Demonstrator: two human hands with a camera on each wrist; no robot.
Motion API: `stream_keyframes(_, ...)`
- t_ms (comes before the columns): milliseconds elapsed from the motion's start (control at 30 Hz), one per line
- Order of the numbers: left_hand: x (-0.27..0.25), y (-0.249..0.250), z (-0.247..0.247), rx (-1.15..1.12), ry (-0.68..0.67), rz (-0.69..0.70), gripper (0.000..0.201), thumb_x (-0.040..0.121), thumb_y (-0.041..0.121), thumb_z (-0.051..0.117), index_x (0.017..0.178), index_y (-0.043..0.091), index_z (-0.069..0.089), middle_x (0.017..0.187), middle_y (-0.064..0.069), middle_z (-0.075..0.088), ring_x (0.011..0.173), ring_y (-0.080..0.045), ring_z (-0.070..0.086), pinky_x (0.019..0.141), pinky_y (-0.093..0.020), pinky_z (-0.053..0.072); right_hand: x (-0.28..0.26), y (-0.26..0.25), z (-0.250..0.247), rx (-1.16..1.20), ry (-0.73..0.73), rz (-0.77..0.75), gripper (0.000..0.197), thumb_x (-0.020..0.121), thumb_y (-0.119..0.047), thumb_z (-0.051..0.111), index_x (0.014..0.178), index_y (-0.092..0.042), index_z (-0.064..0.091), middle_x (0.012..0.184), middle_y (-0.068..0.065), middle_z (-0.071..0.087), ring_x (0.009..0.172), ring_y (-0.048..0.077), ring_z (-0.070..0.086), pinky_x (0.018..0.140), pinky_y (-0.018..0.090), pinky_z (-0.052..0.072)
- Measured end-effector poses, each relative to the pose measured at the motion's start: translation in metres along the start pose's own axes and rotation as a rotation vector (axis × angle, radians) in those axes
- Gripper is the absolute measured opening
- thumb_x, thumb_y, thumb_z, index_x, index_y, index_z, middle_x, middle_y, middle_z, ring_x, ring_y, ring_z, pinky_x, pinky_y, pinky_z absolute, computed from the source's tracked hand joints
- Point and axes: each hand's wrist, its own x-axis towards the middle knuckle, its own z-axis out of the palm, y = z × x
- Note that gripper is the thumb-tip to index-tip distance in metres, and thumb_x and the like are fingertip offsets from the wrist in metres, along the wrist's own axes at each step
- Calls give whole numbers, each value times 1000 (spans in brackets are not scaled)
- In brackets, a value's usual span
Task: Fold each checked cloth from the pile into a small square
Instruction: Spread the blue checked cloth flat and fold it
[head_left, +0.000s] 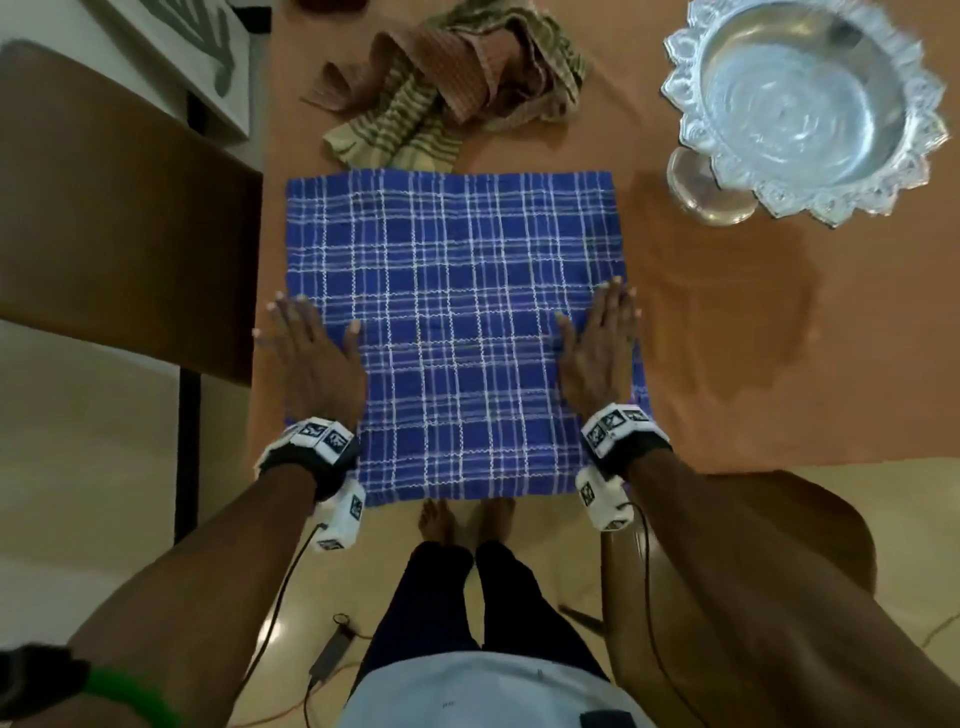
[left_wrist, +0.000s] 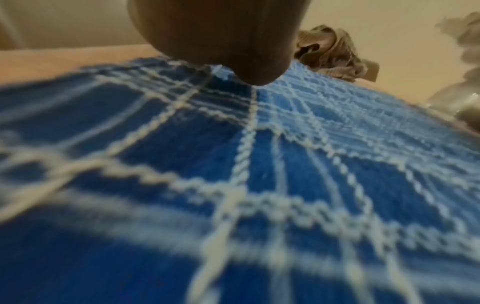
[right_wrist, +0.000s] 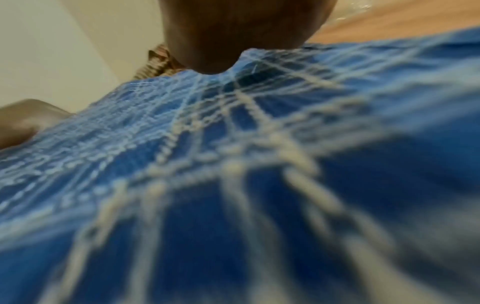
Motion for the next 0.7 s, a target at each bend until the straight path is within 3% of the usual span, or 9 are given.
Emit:
stream_keyframes(67, 23, 29, -4, -48, 9, 202, 68, 107, 51, 21, 156, 4, 20, 164, -17, 12, 153, -31, 8, 124, -50, 4, 22, -47, 9, 39, -43, -204, 63, 108, -41, 22, 157, -4, 7, 165, 12, -2, 152, 28, -7, 124, 44, -2)
stream_keyframes(133, 50, 65, -3, -203, -22, 426, 57, 109, 38, 28, 155, 5, 25, 163, -14, 21, 152, -28, 17, 124, -46, 12, 47, -100, 24, 54, -102, -427, 58, 108, -31, 29, 156, -3, 14, 164, 14, 6, 152, 32, -1, 124, 47, 2)
stream_keyframes(200, 77, 92, 0, -317, -97, 459, 51, 109, 30, 31, 155, 7, 28, 162, -12, 26, 151, -24, 21, 124, -41, 15, 72, -136, 40, 22, -176, -543, 62, 105, -35, 34, 156, -6, 15, 164, 12, 9, 152, 31, 0, 124, 47, 3)
stream_keyframes(267, 109, 96, 7, -312, -165, 388, 53, 109, 35, 28, 156, 10, 25, 164, -9, 19, 153, -21, 14, 125, -40, 10, 100, -149, 45, 29, -231, -554, 62, 105, -39, 30, 157, -8, 14, 165, 9, 8, 153, 28, 0, 124, 45, 1)
stream_keyframes(367, 133, 70, 17, -141, -129, 403, 67, 104, 56, 21, 158, 17, 17, 167, -4, 7, 154, -20, 4, 125, -44, 3, 124, -119, 40, -36, -124, -531, 63, 105, -48, 25, 157, -13, 18, 165, 5, 12, 153, 23, 5, 125, 42, 3)
stream_keyframes(500, 155, 36, 13, -52, -63, 223, 75, 102, 64, 18, 159, 17, 7, 167, -9, -3, 154, -26, -5, 124, -50, -2, 155, -65, 19, 20, 9, -117, 71, 103, -56, 22, 158, -13, 11, 166, 4, 4, 153, 22, -2, 124, 42, -2)
stream_keyframes(567, 154, 46, 8, -17, -67, 197, 75, 103, 60, 14, 159, 10, 6, 166, -13, -3, 153, -28, -5, 123, -53, 1, 153, -74, 13, 23, 49, 23, 70, 105, -53, 21, 158, -9, 8, 166, 8, 2, 153, 26, -4, 124, 46, 0)
stream_keyframes(600, 148, 58, 7, -35, -70, 255, 71, 105, 55, 13, 158, 8, 7, 166, -13, -2, 153, -29, -4, 123, -53, 3, 149, -93, 17, 36, 60, -14, 68, 106, -48, 21, 157, -6, 9, 165, 11, 3, 153, 29, -3, 124, 47, 1)
stream_keyframes(700, 113, 88, 15, -159, -90, 428, 61, 108, 43, 16, 157, 7, 19, 166, -10, 10, 154, -24, 6, 123, -51, 7, 112, -156, 49, 35, -68, -357, 59, 106, -33, 24, 156, -2, 15, 164, 15, 8, 152, 32, 2, 124, 48, 4)
